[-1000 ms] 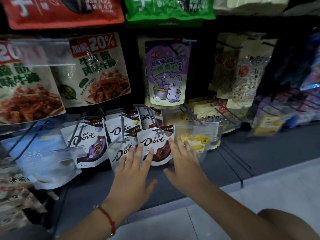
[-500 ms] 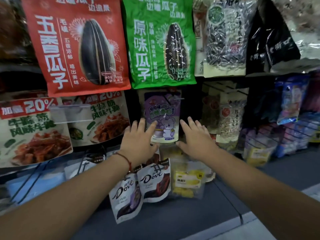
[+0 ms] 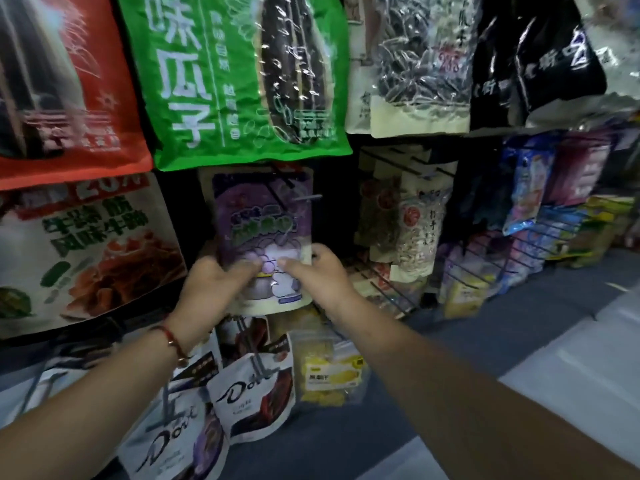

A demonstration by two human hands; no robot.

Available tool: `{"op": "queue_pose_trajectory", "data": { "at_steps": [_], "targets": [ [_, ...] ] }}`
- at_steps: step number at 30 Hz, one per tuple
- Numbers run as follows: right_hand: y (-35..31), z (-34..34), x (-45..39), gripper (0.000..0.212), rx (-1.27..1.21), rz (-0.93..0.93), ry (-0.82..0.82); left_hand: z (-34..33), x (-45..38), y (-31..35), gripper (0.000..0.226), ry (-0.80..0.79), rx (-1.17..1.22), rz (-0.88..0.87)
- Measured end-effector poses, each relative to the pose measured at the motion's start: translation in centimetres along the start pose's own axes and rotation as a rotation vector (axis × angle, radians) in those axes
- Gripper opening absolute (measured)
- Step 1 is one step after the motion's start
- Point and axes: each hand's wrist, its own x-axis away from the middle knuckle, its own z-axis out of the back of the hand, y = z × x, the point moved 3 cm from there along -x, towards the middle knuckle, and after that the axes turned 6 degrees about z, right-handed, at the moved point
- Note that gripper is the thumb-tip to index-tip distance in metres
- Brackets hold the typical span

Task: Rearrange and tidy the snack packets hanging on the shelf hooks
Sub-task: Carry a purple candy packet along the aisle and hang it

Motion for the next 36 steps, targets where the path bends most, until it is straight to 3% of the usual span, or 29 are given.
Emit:
{"op": "queue_pose_trajectory", "data": {
  "at_steps": [1, 5, 10, 15, 19, 24, 29, 32, 36],
  "targets": [
    [0.0, 0.3, 0.3, 0.028, -0.038, -0.007, -0.009, 0.0, 0.4, 0.2, 0.013, -0.021, 0.053, -0.017],
    [-1.1, 2.6, 3.5, 0.022, -0.062, -0.05, -0.122, 0.0, 3.1, 0.7, 0.042, -0.113, 0.133, -0.006],
    [-1.5, 6.6, 8.5, 0.017, -0.024, -0.074, -0.119, -1.7, 8.3, 2.4, 0.04, -0.237, 0.149, -0.033],
    [-3.2, 10.7, 13.4, 0.048, 0.011, -0.116, -0.012, -4.7, 13.3, 2.8, 0.037, -0.311, 0.291, -0.01],
    [-3.6, 14.4, 17.8, 0.019, 0.033, -0.149, 0.064, -7.4, 16.1, 3.7, 0.047, -0.43, 0.319, -0.023],
    [-2.6, 20.7, 24.4, 0.023, -0.013, -0.185, 0.194, -12.8, 19.9, 7.6, 0.035, -0.69, 0.246, -0.055],
    [-0.2, 26.6, 29.6, 0.051, -0.041, -0.222, 0.23, -19.5, 22.8, 9.3, 0.038, -0.902, 0.084, -0.082],
    [1.3, 29.4, 30.3, 0.035, 0.043, -0.224, 0.181, -23.8, 24.0, 10.3, 0.033, -1.054, 0.077, -0.123],
    [5.7, 34.7, 28.9, 0.041, 0.088, -0.322, 0.195, -29.6, 21.0, 11.4, 0.024, -0.944, 0.103, -0.086]
  ]
}}
